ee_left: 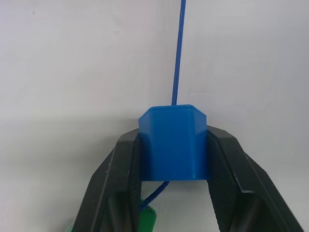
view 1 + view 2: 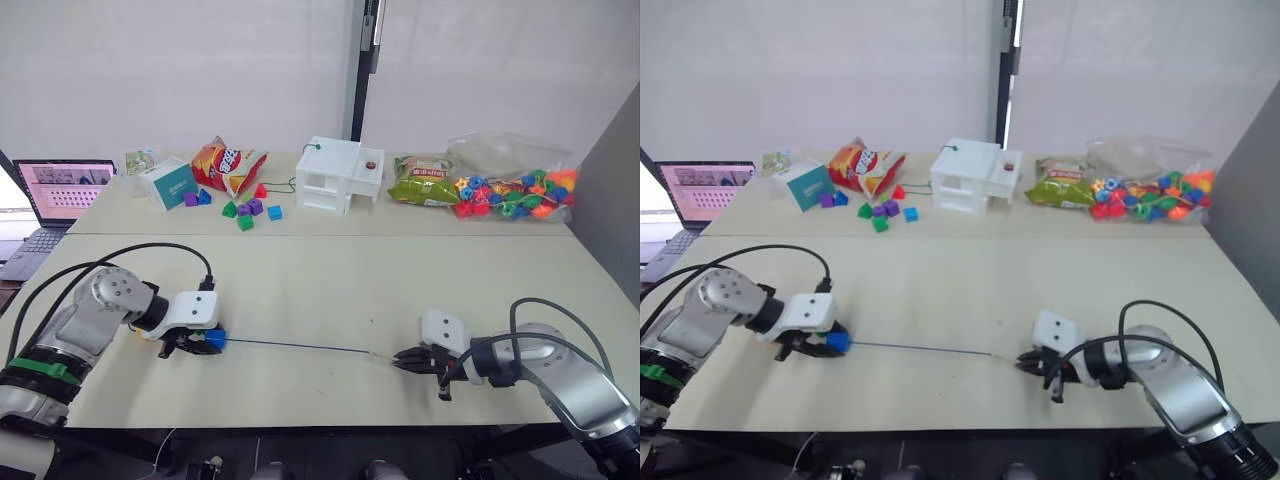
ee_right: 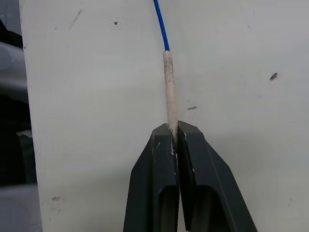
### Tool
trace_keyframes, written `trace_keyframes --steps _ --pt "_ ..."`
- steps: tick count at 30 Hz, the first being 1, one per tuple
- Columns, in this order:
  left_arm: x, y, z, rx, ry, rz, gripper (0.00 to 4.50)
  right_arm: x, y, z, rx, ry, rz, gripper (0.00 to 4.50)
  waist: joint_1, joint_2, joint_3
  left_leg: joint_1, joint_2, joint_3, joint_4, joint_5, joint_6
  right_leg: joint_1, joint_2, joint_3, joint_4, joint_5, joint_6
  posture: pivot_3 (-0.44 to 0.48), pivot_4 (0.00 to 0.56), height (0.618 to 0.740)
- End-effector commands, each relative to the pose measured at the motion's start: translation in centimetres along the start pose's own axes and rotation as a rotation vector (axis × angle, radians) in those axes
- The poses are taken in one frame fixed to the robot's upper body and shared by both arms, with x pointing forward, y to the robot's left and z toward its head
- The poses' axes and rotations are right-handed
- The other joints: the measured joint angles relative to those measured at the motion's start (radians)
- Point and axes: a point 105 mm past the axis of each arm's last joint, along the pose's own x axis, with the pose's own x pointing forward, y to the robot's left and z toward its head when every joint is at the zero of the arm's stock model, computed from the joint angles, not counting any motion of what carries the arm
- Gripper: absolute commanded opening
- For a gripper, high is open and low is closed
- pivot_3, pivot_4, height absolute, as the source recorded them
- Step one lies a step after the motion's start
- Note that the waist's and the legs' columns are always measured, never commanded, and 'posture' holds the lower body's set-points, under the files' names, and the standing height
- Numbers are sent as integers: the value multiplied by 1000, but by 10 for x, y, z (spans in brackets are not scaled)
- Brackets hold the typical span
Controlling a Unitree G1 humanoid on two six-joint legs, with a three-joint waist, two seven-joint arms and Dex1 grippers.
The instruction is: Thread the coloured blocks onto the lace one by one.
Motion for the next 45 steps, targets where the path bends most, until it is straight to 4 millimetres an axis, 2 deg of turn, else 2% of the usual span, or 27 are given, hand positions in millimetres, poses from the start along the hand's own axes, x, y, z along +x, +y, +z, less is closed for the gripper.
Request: trace_keyframes --steps 1,5,6,11,18,25,28,31,35,40,45 --pt "-4 2 -22 -42 95 30 1315 1 -3 8 -39 -18 0 0 0 0 0 0 0 0 0 0 0 0 0 0 0 0 0 0 150 740" --pt "1 7 -10 -22 54 40 1315 4 -3 11 -47 -27 5 0 4 0 0 0 0 0 1 0 0 1 0 0 1 0 0 0 150 740" --pt "1 7 -8 -25 46 39 2356 4 -3 12 -47 -28 5 0 6 0 0 0 0 0 1 0 0 1 0 0 1 0 0 0 150 740" --pt "-16 18 13 -43 27 21 3939 8 -1 15 -41 -44 10 0 6 0 0 -3 -1 0 2 0 0 -1 0 -1 1 0 1 0 150 740" --pt "-37 27 30 -4 156 -40 3939 18 4 18 -24 -68 16 0 9 -1 1 -8 -1 0 3 0 0 -5 0 -1 0 0 1 0 150 740" --pt "-41 39 44 80 294 -66 3939 27 7 20 -10 -86 10 0 12 -1 1 -8 -1 1 3 0 0 -5 0 -1 0 0 1 0 150 740" --pt "-37 38 53 65 339 -107 3939 28 6 21 -6 -93 5 0 14 -3 2 -8 -1 0 4 0 0 -5 0 -1 0 0 1 0 150 740" --pt "-31 40 51 62 410 -125 3939 29 6 22 -7 -97 2 0 13 -3 2 -8 -2 0 4 0 0 -5 0 -1 1 0 2 0 150 740" --pt "-10 41 51 65 432 -154 3939 30 9 23 -5 -101 -3 0 14 -3 2 -8 -1 0 4 0 0 -5 1 -1 1 0 2 0 150 740" --pt "7 38 50 36 414 -175 3939 29 10 23 -2 -100 -7 0 14 -4 2 -8 -1 0 4 0 0 -5 0 -1 1 0 2 0 150 740" --pt "21 31 38 58 447 -190 3939 27 10 24 6 -101 -15 0 15 -4 2 -7 -1 0 4 0 0 -3 0 -1 1 0 2 0 150 740"
